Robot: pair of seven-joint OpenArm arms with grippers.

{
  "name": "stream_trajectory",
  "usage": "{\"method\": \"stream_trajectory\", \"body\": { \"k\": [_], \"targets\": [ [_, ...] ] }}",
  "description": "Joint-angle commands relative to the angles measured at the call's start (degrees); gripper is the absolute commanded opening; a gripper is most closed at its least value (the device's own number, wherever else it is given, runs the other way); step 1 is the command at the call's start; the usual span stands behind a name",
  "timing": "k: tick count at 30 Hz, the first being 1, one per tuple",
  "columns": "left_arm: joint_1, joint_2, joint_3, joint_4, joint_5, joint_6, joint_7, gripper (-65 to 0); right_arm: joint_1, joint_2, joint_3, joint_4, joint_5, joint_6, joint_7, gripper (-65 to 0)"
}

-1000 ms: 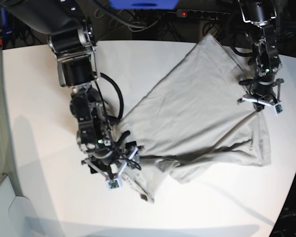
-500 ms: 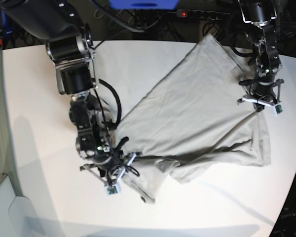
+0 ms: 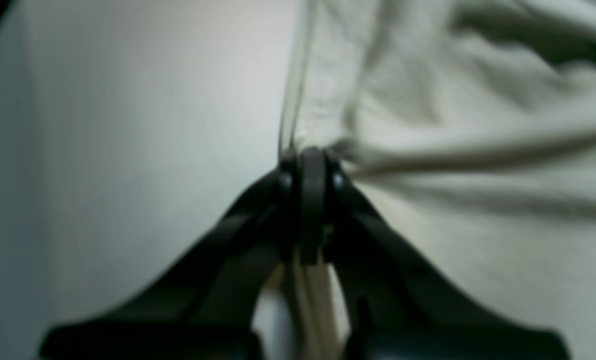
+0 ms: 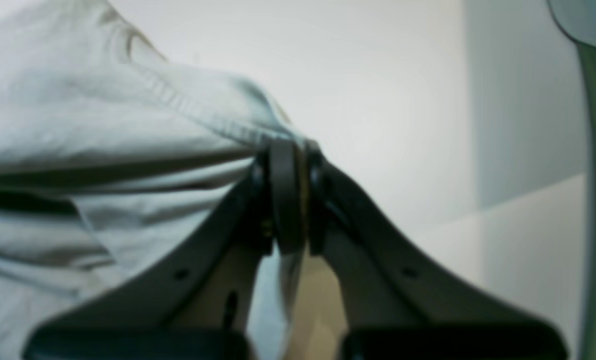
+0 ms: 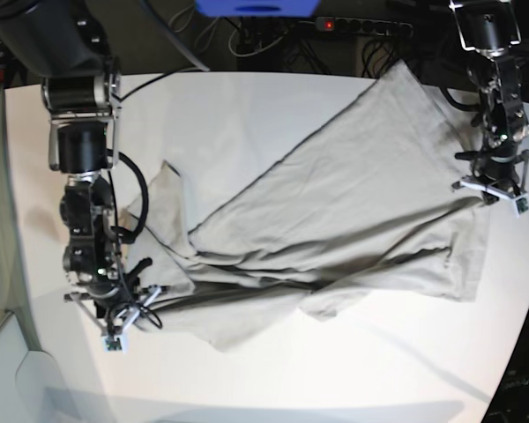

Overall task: Layout the t-shirt on the table in an organized manner, then fold the t-shirt properly
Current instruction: 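Stretch the shirt wider, moving the grippers away from each other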

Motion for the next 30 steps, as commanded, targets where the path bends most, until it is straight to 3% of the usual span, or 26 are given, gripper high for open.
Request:
{"method": "stream_trajectory", "body": {
  "k": [1, 8, 14, 23, 30],
  "targets": [
    [-1.2, -1.8, -0.3, 0.9, 0.0, 0.6, -1.3, -64.5, 2.6, 1.0, 0.2, 1.2, 0.0, 0.7, 1.7, -65.0],
    [-5.7, -6.7, -0.3, 0.9, 0.0, 0.5, -1.2, -64.5, 4.9, 4.6, 0.2, 0.8, 0.0, 0.7, 1.7, -65.0],
    [-8.5, -8.6, 0.0, 0.8, 0.1, 0.5, -1.2, -64.5, 4.5, 5.7, 0.2, 0.8, 0.0, 0.7, 1.7, -65.0],
    [-7.1, -8.6, -0.3, 0.8, 0.1, 0.5, -1.2, -64.5, 1.1, 5.8, 3.3, 2.3, 0.0, 0.7, 1.1, -65.0],
    [-2.3, -8.0, -0.3, 1.0, 0.1, 0.5, -1.2, -64.2, -7.2, 5.4, 4.0, 13.9, 0.0, 0.7, -1.2, -65.0]
  ]
}}
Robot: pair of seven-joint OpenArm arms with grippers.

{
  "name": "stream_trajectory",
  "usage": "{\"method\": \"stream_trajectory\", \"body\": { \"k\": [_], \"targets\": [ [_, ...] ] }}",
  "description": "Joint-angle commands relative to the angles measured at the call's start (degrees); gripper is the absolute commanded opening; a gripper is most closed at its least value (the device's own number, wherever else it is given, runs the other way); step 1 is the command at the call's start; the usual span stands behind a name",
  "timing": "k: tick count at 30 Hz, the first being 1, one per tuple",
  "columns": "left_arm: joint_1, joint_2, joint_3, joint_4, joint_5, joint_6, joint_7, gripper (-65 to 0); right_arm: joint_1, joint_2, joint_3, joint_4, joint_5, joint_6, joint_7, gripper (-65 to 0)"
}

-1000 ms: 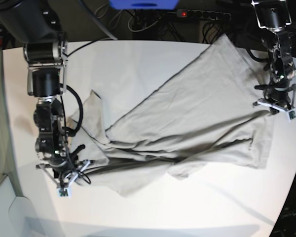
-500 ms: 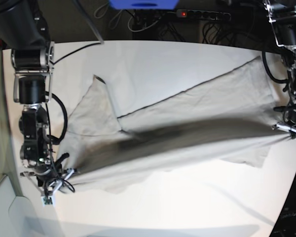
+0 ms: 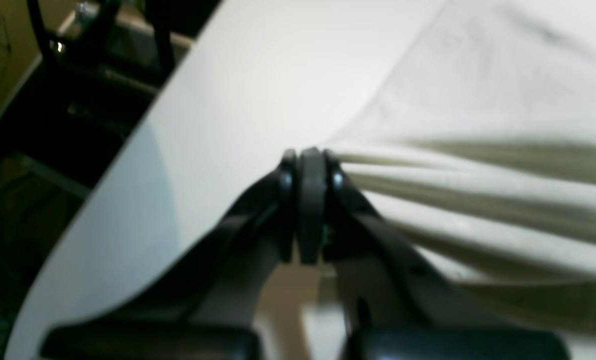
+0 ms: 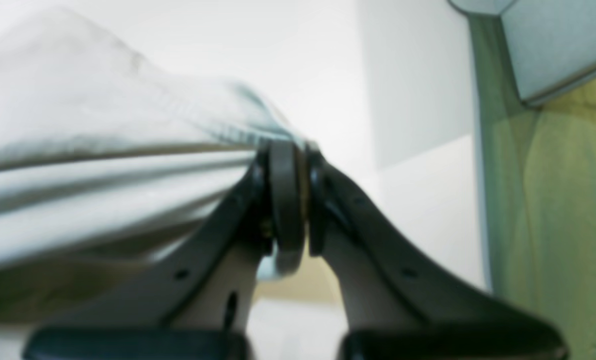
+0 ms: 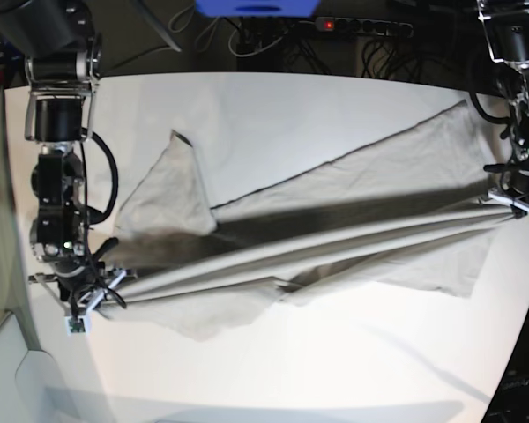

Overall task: Layout the t-shirt on the table in an organized manner, then fold the t-shirt properly
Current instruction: 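Stretch the shirt wider, moving the grippers away from each other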

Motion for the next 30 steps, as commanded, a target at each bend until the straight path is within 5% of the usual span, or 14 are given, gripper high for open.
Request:
{"method": "stream_trajectory", "body": {
  "k": [1, 6, 11, 20, 30],
  "targets": [
    [-0.3, -1.3, -0.6, 1.0, 0.0, 0.7, -1.7, -64.1, 0.7, 0.7, 0.2, 1.9, -0.3, 0.3, 1.2, -65.0],
    [2.6, -1.3, -0.6, 1.0, -0.4, 0.7, -1.7, -64.1, -0.4, 0.6, 0.2, 2.8, -0.3, 0.3, -1.5, -64.0],
    [6.6, -1.3, -0.3, 1.6, -0.5, 0.6, -1.7, -62.9, -0.9, 0.5, 0.7, 3.2, -0.3, 0.3, -9.1, -49.5],
    [9.5, -0.8, -0.7, 1.8, -0.6, 0.6, -1.7, -26.9, -9.4, 0.5, 0.3, 21.2, -0.3, 0.3, -10.7, -33.4],
    [13.4, 2.3, -7.6, 14.6, -0.6, 0.6, -1.6, -25.2, -15.3, -0.6, 0.8, 30.8, -0.3, 0.3, -10.8, -32.4]
  ]
}}
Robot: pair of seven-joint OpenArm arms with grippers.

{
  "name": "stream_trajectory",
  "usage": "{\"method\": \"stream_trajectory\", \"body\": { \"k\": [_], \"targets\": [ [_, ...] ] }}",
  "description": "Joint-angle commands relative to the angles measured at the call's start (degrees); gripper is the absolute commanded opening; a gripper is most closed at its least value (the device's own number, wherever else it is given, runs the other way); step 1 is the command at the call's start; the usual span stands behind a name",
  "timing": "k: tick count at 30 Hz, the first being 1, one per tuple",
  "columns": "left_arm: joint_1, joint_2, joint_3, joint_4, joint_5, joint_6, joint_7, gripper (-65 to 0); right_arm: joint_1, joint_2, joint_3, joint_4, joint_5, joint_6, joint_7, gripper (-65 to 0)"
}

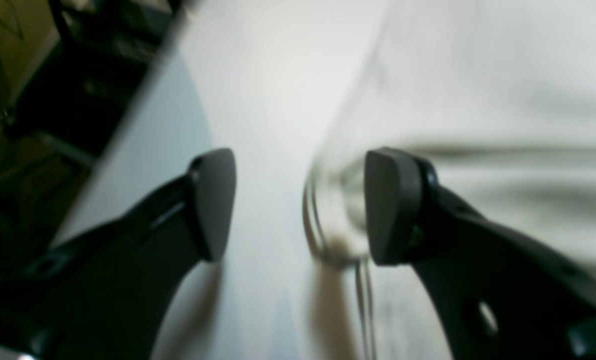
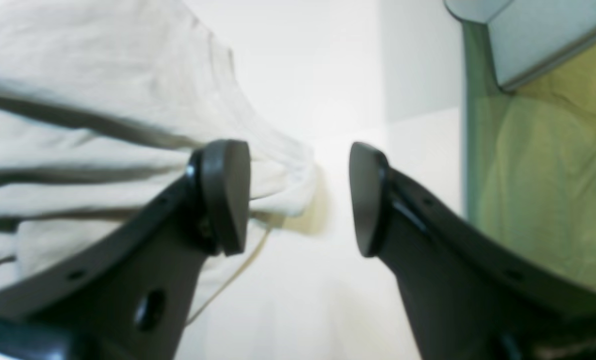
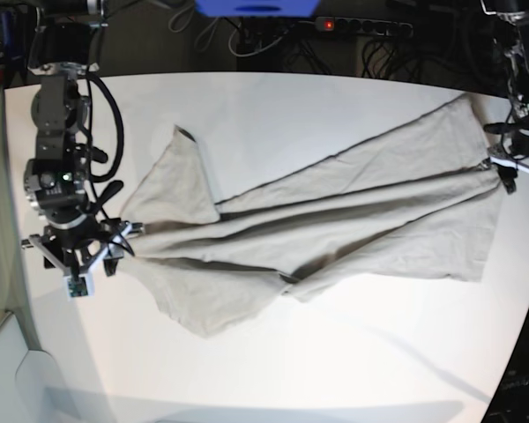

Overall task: Layout the t-shirt on the table in an organized manner, then fold the t-shirt properly
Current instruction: 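Stretch the shirt wider, moving the grippers away from each other, then regrasp the shirt edges with both grippers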

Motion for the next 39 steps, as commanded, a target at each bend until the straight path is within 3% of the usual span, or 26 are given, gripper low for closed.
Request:
{"method": "stream_trajectory", "body": {
  "k": [1, 5, 10, 13, 16, 20, 27, 30, 39],
  "targets": [
    [0.0, -0.7, -1.8, 1.9, 0.1, 0.4, -1.2, -25.2, 0.8, 0.6, 0.2, 1.2, -0.2, 0.3, 1.3, -32.4],
    [-2.5, -0.3, -4.3, 2.5, 0.2, 0.4, 0.6, -25.1, 3.6, 0.5, -0.4, -0.7, -0.2, 0.3, 1.3, -32.4],
    [-13.0, 0.0, -4.3, -0.8, 0.4, 0.4, 10.0, -25.1, 13.2, -1.2, -3.6, -11.0, -0.1, 0.3, -1.0, -32.4],
    [-20.0, 1.9, -3.6, -3.2, 0.5, 0.4, 13.8, -25.1, 17.9, -4.5, -4.4, -16.4, -0.1, 0.3, -4.4, -32.9],
    [-25.5, 4.3, -0.9, -5.0, 0.7, 0.4, 14.8, -25.1, 18.2, -8.4, -4.5, -17.7, -0.1, 0.3, -4.2, -33.1],
    [-31.3, 5.7, 6.1, -11.1, 0.7, 0.7, 13.7, -25.2, 16.5, -11.8, -4.7, -17.9, -0.1, 0.3, -2.0, -36.8],
    [-43.3, 5.4, 15.9, -35.8, 0.7, 1.0, 0.1, -25.2, 14.0, -13.0, -4.7, -17.6, -0.1, 0.3, -3.7, -37.6],
    [-46.3, 5.1, 18.2, -43.2, 0.7, 1.0, -2.7, -25.2, 12.5, -11.6, -4.7, -17.5, -0.1, 0.3, -3.3, -37.6],
    [-44.0, 4.1, 18.9, -46.8, 0.7, 1.0, -4.9, -25.2, 14.1, -7.5, -4.8, -14.4, -0.1, 0.5, -3.5, -37.5]
  ]
}}
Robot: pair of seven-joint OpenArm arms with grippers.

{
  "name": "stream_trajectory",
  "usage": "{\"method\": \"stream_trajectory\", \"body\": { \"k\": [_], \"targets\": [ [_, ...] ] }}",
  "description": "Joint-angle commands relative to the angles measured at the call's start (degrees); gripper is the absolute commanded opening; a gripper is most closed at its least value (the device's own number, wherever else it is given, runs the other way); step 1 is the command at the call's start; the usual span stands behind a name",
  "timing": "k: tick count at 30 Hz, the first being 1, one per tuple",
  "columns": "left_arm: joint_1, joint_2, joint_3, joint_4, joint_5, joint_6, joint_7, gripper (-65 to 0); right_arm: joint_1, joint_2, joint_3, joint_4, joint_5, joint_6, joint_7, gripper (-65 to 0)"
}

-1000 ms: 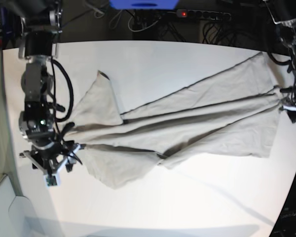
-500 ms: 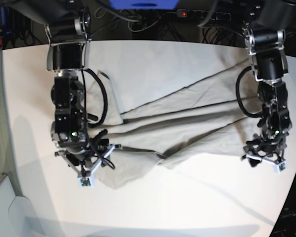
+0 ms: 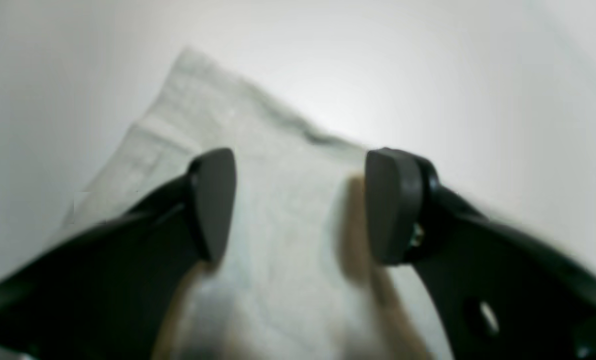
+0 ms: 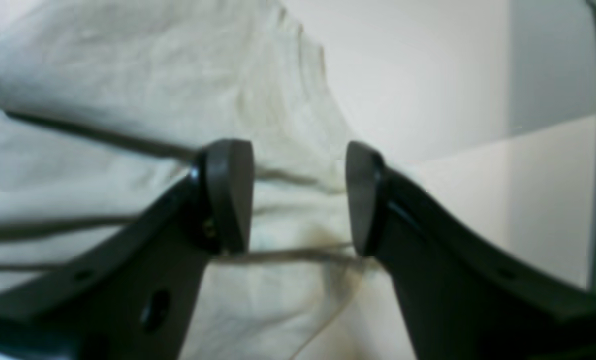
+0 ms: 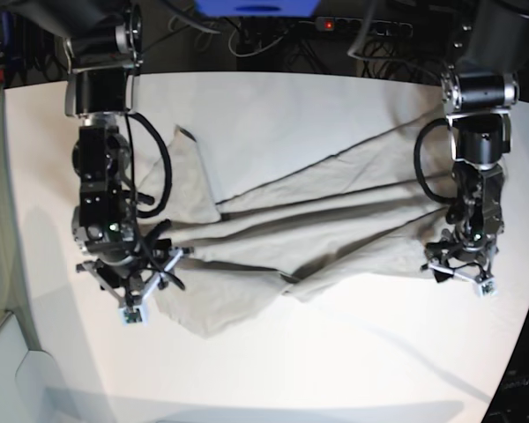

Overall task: Layout the t-shirt on the table in an organized manner, then fold the t-shirt properly
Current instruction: 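Regrasp the shirt edges with both grippers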

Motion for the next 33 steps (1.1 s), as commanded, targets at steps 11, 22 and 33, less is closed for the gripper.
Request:
{"method": "stream_trajectory", "body": {
  "k": [11, 22, 33],
  "targets": [
    [-1.6, -3.9, -0.1, -14.1, -0.1, 0.2, -18.2, -25.2, 7.8, 1.9, 0.1, -3.4, 0.3, 0.6, 1.4, -37.5],
    [-3.7, -4.7, -0.3, -14.5, -0.1, 0.3, -18.2, -25.2, 21.1, 0.2, 0.1, -36.6, 0.3, 0.6, 13.9, -37.5],
    [-3.4, -4.6, -0.1, -14.7, -0.1, 0.3, -18.1, -25.2, 28.9, 0.7, 0.1, -59.4, 0.2, 0.6, 30.1, -37.4]
  ]
}}
